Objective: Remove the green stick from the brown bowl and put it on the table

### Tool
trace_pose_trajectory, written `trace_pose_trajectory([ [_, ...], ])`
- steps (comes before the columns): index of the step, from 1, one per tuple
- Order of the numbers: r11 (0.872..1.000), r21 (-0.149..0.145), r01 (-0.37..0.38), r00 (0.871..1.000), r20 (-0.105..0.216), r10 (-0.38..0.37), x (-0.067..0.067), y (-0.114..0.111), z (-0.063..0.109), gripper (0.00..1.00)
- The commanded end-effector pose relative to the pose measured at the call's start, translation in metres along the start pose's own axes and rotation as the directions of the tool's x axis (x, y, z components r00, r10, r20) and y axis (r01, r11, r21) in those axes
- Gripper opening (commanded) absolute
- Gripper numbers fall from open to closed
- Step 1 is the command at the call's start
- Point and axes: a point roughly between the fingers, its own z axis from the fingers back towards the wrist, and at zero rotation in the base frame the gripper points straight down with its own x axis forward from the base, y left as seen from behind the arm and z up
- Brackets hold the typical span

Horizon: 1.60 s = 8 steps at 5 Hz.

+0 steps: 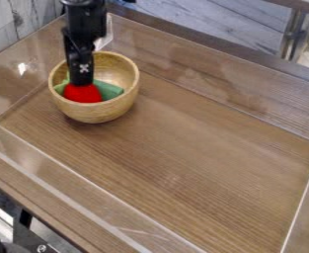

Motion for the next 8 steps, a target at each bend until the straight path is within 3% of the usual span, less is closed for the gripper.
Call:
trace_pose_trajectory([
  [1,0.997,0.062,-0.036,0.999,0.034,0.034,0.012,0.017,0.009,1.0],
  [2,0.995,0.06,-0.08,0.996,0.037,0.078,0.017,0.021,0.004,0.0],
  [5,0.992,0.063,-0.106,0.991,0.091,0.1,0.001,0.016,0.026,0.0],
  [7,0.991,0.045,-0.123,0.986,0.119,0.117,-0.005,0.036,0.009,0.0],
  [8,0.99,0.043,-0.132,0.982,0.139,0.125,0.005,0.039,0.011,0.0],
])
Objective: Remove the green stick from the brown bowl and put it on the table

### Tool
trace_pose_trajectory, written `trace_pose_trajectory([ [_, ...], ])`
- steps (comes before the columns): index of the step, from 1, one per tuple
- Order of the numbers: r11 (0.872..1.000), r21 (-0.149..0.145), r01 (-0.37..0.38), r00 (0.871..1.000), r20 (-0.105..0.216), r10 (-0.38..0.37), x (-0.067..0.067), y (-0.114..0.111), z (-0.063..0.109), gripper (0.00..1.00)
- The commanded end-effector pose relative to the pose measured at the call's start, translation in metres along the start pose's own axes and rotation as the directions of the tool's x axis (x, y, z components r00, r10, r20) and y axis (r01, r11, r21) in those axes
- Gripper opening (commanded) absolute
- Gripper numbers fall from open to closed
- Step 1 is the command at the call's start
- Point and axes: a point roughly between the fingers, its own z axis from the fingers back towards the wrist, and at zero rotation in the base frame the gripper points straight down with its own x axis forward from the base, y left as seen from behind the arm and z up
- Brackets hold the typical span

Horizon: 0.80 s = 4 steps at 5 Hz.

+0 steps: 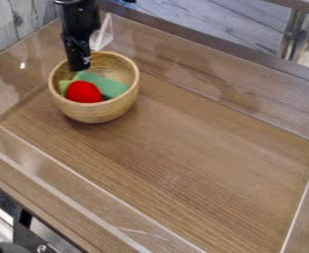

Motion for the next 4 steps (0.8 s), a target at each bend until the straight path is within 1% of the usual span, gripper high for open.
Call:
trace_pose_trajectory([
  [1,0.999,0.043,-0.002,0.999,0.044,0.0,0.016,0.009,0.016,0.0],
  [3,0.997,0.023,0.072,0.995,0.068,-0.073,0.024,-0.008,0.032,0.0],
  [4,0.996,0.012,0.087,0.993,0.076,-0.087,0.029,-0.012,0.032,0.0],
])
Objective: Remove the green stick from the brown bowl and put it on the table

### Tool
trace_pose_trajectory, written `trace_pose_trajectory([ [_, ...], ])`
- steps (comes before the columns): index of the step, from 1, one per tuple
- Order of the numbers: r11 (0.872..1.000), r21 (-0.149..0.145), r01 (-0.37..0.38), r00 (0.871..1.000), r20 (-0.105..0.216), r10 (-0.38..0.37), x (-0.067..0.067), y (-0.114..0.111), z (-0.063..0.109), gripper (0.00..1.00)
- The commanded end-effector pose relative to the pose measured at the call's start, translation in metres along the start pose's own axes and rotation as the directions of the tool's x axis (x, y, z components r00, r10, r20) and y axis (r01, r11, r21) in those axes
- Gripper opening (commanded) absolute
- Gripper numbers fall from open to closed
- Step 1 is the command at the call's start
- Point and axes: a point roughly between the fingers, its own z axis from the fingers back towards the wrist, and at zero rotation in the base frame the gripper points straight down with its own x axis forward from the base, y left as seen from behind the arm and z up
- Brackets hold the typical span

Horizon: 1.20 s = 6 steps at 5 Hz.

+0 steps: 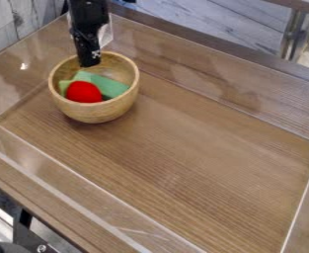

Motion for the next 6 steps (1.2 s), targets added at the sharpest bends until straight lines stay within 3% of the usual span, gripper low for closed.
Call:
trace_pose_trajectory([
  [1,0.998,0.054,-0.041,0.999,0.034,0.039,-0.001,0.004,0.018,0.0],
  [2,0.995,0.043,-0.091,0.995,0.032,0.089,-0.008,0.005,0.013,0.0],
  [4,0.997,0.023,-0.073,0.997,0.025,0.073,0.013,-0.001,-0.025,0.0],
  [6,0.999,-0.002,-0.041,0.999,0.026,0.041,0.015,-0.014,-0.027,0.0],
])
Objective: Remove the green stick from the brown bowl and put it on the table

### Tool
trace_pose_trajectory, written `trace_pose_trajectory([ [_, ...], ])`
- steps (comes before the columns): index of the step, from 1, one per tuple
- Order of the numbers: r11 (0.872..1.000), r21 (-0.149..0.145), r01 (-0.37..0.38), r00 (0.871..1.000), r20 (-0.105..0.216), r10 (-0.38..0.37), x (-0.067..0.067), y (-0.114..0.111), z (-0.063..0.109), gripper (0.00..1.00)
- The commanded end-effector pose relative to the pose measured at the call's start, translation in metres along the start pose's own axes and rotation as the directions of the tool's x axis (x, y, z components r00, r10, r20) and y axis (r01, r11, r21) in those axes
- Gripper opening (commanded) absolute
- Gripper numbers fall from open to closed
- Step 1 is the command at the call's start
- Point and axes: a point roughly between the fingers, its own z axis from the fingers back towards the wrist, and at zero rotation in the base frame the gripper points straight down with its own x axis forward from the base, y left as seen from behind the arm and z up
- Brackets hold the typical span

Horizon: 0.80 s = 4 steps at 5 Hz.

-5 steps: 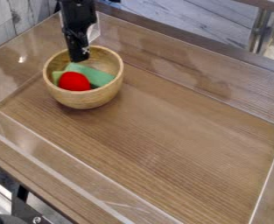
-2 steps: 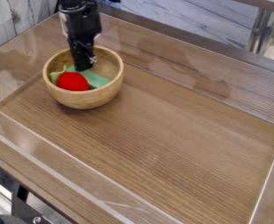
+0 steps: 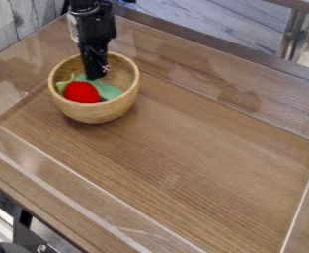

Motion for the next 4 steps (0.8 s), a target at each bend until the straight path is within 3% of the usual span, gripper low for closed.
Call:
trace_pose_trajectory([
  [1,0.997,-0.003,-0.081,0.997,0.012,0.081,0.004,-0.004,0.009,0.0],
  [2,0.984,-0.01,-0.175,0.984,0.014,0.175,0.003,-0.002,0.015,0.0],
  [4,0.984,-0.041,-0.176,0.984,0.001,0.176,-0.014,-0.009,0.015,0.0],
])
